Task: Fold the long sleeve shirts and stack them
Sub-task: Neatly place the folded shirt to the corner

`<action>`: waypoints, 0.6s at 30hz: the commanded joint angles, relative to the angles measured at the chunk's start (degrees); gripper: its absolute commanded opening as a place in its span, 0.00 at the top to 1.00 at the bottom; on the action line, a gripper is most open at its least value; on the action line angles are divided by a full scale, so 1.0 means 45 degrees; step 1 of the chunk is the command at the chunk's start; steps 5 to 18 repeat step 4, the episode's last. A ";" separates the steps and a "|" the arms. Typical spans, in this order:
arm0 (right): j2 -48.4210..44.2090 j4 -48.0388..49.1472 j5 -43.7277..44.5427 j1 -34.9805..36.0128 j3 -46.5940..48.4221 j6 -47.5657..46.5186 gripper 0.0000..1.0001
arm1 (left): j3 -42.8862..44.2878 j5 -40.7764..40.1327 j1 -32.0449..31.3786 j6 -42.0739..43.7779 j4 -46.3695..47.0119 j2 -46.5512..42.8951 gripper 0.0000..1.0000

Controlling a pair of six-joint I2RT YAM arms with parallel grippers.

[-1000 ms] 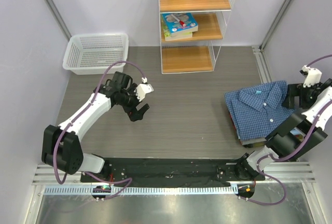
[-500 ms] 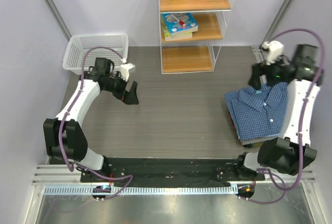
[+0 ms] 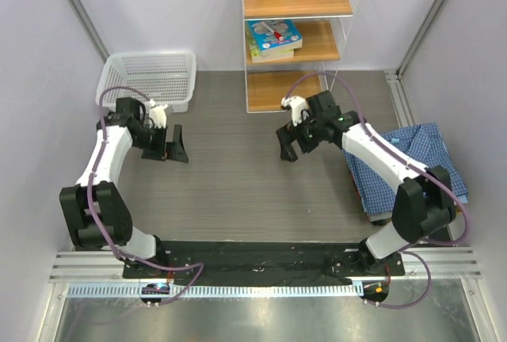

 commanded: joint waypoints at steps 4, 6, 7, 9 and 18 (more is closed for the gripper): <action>-0.0901 0.1333 0.2437 0.0787 -0.1356 0.0406 0.00 | -0.1334 -0.2214 -0.0219 0.0464 0.0397 -0.1803 0.00; -0.0901 0.1333 0.2437 0.0787 -0.1356 0.0406 0.00 | -0.1334 -0.2214 -0.0219 0.0464 0.0397 -0.1803 0.00; -0.0901 0.1333 0.2437 0.0787 -0.1356 0.0406 0.00 | -0.1334 -0.2214 -0.0219 0.0464 0.0397 -0.1803 0.00; -0.0901 0.1333 0.2437 0.0787 -0.1356 0.0406 0.00 | -0.1334 -0.2214 -0.0219 0.0464 0.0397 -0.1803 0.00; -0.0901 0.1333 0.2437 0.0787 -0.1356 0.0406 0.00 | -0.1334 -0.2214 -0.0219 0.0464 0.0397 -0.1803 0.00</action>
